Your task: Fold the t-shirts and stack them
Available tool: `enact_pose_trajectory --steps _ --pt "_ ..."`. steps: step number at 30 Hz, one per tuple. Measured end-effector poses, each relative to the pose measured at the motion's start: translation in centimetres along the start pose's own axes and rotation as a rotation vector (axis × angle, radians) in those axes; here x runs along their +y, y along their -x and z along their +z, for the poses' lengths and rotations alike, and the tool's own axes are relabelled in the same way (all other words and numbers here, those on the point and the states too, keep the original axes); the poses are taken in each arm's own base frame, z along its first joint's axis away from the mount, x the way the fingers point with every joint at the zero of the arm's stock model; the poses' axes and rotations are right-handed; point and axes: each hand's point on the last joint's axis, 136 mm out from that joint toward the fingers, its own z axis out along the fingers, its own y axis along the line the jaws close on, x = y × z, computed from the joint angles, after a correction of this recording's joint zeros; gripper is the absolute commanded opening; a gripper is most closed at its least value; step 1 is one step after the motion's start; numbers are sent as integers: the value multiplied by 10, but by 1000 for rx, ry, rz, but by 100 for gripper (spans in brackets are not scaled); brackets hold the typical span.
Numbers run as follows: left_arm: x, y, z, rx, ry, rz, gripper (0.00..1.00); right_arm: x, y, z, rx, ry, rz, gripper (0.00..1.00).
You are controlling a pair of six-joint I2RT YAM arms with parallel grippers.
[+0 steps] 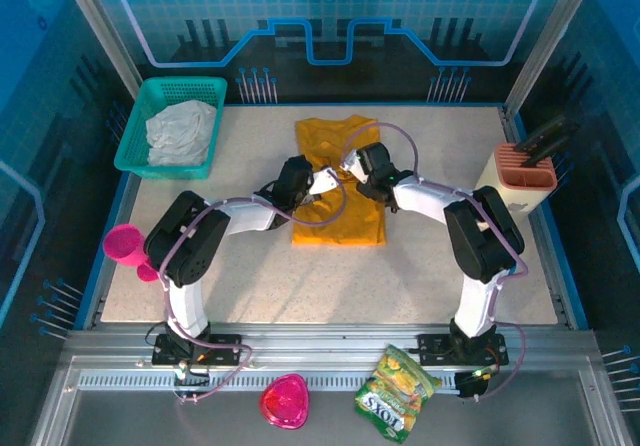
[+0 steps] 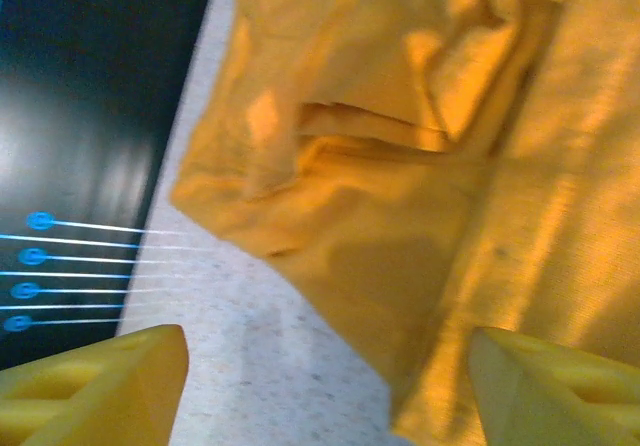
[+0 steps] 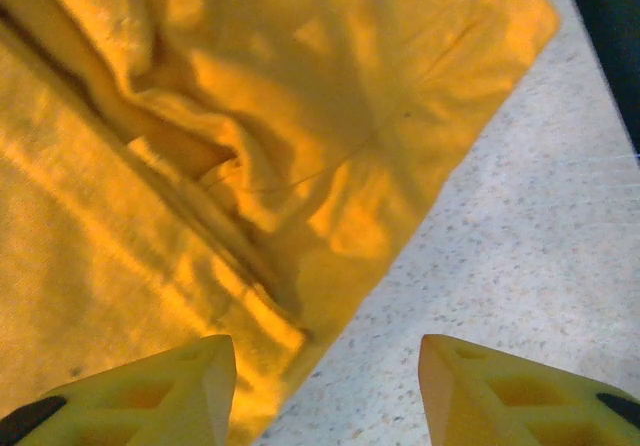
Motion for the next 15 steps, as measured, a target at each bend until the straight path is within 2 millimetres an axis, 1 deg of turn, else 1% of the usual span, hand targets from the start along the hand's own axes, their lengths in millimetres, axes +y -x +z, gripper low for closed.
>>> enact_pose_trajectory --steps 2,4,5,7,8,9,11,13,15 --pt "11 3 -6 -10 42 -10 79 -7 3 -11 -29 -19 14 58" --pt "23 6 -19 -26 77 -21 81 -16 6 -29 -67 -35 19 60" --pt "31 8 -29 -40 96 -30 83 -22 9 -40 -96 -44 17 61" --pt "46 14 -49 -74 129 -44 86 -32 15 -65 -154 -57 4 62" --pt "56 18 -62 -99 147 -54 88 -36 18 -79 -187 -61 -8 63" --pt "64 23 -76 -127 161 -62 88 -41 21 -93 -221 -64 -23 64" --pt "77 32 -102 -184 164 -71 86 -45 23 -117 -273 -62 -60 64" --pt "81 41 -128 -240 130 -57 86 -43 21 -140 -312 -34 -118 65" --pt "77 46 -153 -294 78 -15 89 -34 15 -159 -338 22 -192 66"
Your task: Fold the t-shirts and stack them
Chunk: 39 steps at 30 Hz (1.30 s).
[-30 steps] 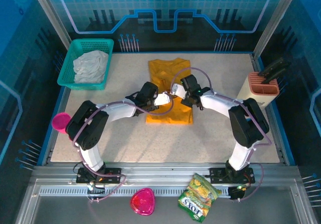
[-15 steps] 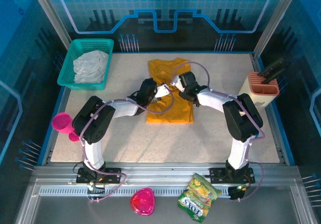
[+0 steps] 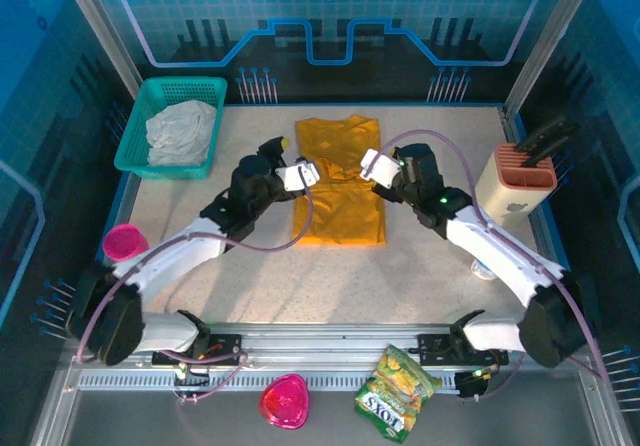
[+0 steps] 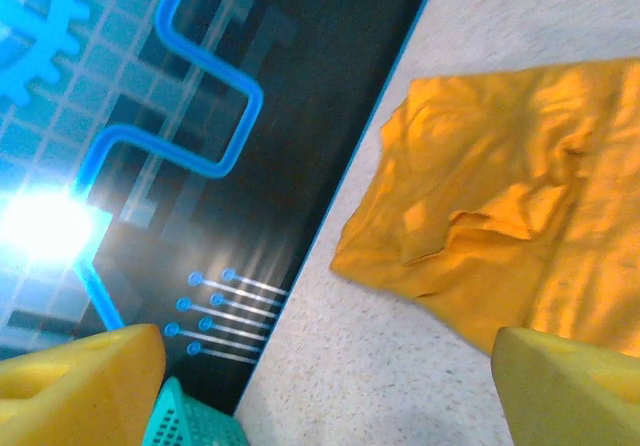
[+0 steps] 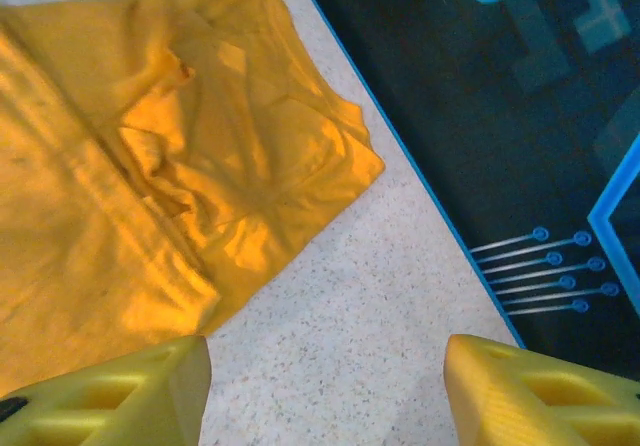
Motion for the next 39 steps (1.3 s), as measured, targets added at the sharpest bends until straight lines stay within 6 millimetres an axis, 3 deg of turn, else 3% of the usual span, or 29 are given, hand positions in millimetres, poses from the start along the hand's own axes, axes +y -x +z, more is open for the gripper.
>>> enact_pose_trajectory --steps 2,6,12,14,26,34,39 --pt "-12 4 -19 -33 -68 42 88 15 0 -16 -25 82 -64 67" --pt "-62 -7 -38 -12 -275 121 87 52 -11 -35 -32 251 -164 67" --pt "-143 -35 -47 81 -558 239 84 105 -35 -26 56 469 -248 64" --pt "-158 -43 -46 108 -614 259 84 122 -45 -18 97 533 -268 64" --pt "-205 -78 -32 215 -764 280 83 175 -83 20 249 736 -305 65" --pt "-221 -93 -15 267 -824 274 79 185 -90 37 289 780 -315 65" --pt "-227 -97 -11 277 -873 273 68 188 -93 41 302 797 -322 62"
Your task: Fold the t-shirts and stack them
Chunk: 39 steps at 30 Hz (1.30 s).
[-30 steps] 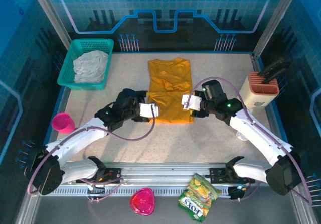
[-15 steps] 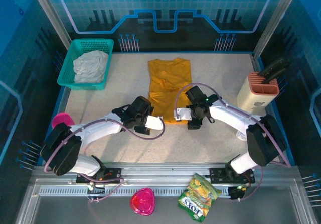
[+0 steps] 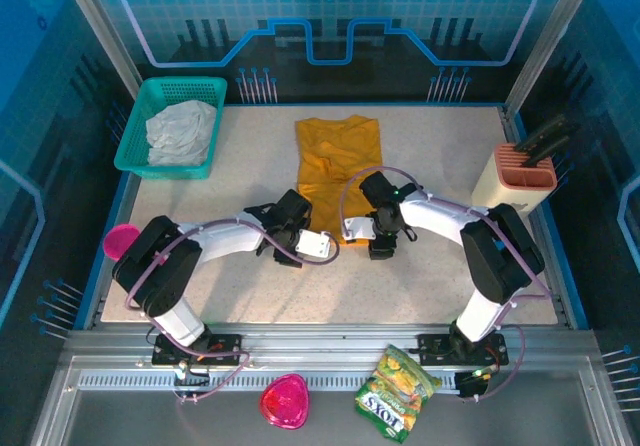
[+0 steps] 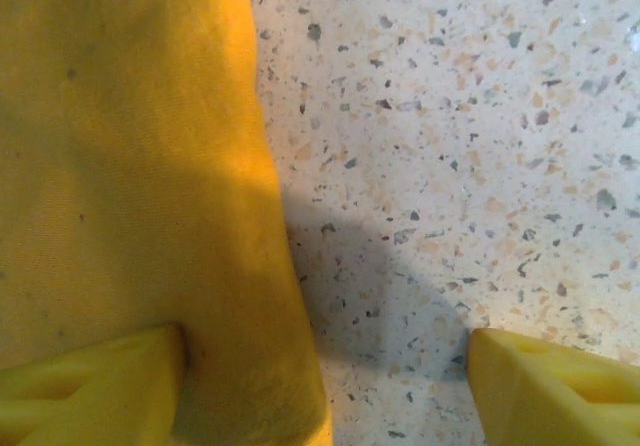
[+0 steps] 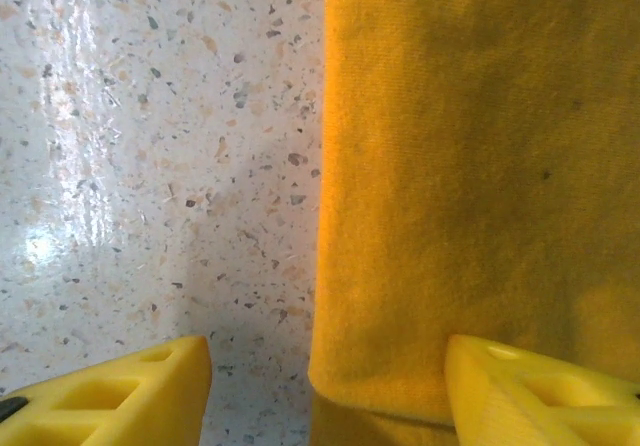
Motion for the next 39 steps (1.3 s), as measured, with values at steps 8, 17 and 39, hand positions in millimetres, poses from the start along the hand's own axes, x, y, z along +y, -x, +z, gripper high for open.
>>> enact_pose_trajectory --steps 8,17,39 --pt "-14 -1 5 3 -117 -1 25 -2 -2 12 25 58 3 42" --pt "25 8 19 -8 -7 10 0 -17 0 13 25 50 16 5" --pt "-8 22 -41 13 110 41 0 30 4 -52 -36 -23 14 0"
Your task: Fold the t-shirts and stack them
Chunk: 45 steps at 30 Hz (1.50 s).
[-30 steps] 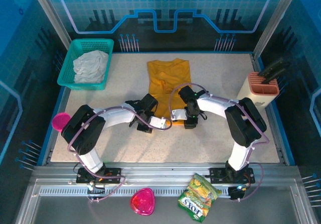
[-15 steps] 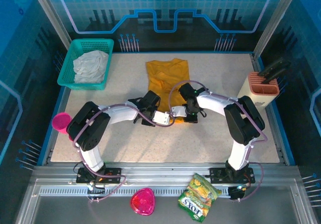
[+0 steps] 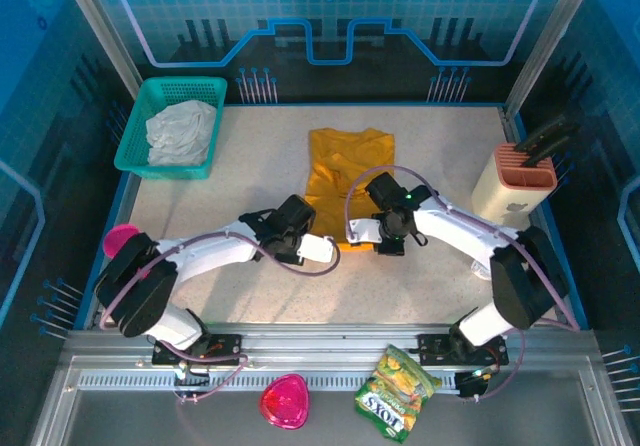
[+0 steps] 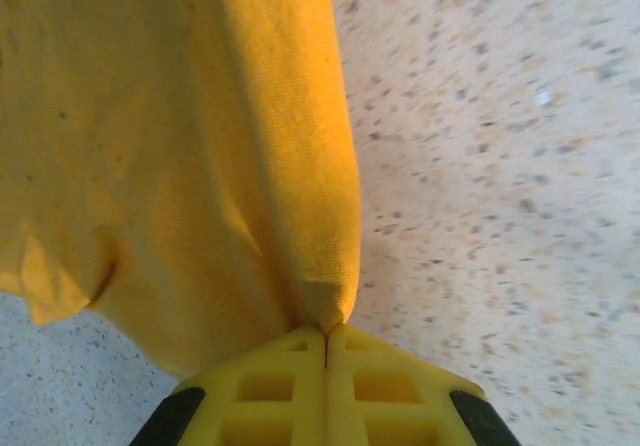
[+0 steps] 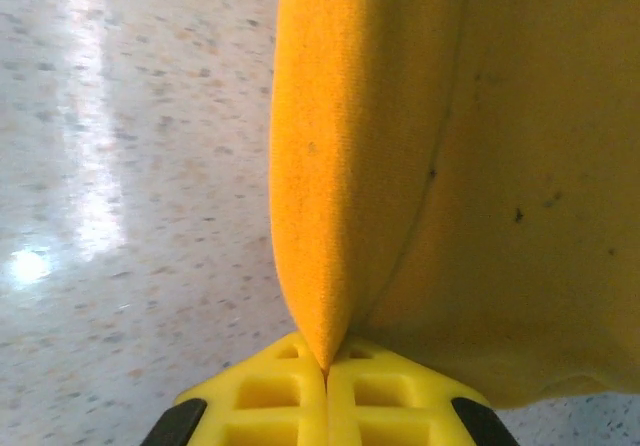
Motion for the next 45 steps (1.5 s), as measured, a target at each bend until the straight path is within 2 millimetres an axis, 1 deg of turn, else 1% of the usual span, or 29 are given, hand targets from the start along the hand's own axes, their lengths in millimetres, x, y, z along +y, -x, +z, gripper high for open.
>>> enact_pose_trajectory --steps 5,10,12,15,19,21,23,26,28,32,35,38,40,45 --pt "-23 11 -25 1 2 24 0 29 4 -24 -24 24 -18 0" --pt "-36 23 -62 -20 33 43 0 56 8 -52 -68 34 -28 0" --pt "-39 29 -76 -31 38 48 0 65 9 -60 -79 40 -30 0" --pt "-38 38 -97 -45 40 40 0 76 9 -71 -89 57 -26 0" --pt "-26 46 -122 -43 31 -9 0 79 11 -87 -105 52 -16 0" --pt "-20 50 -128 -40 28 -23 0 78 12 -94 -111 43 -14 0" --pt "-16 52 -131 -27 28 -21 0 75 14 -99 -114 29 -12 0" --pt "-8 49 -130 -11 34 -29 0 63 16 -109 -127 -7 -2 0" --pt "3 45 -130 -4 50 -45 0 51 15 -114 -126 -39 11 0" --pt "39 38 -133 -20 127 -80 0 15 12 -119 -115 -113 51 0" --pt "65 35 -130 -35 169 -99 0 -11 8 -115 -95 -156 75 0" --pt "87 29 -117 -37 189 -112 0 -36 3 -105 -64 -194 90 0" --pt "101 25 -103 -34 194 -120 0 -54 -1 -96 -38 -226 102 0" --pt "127 15 -63 -20 210 -143 0 -95 -8 -79 10 -321 135 0"
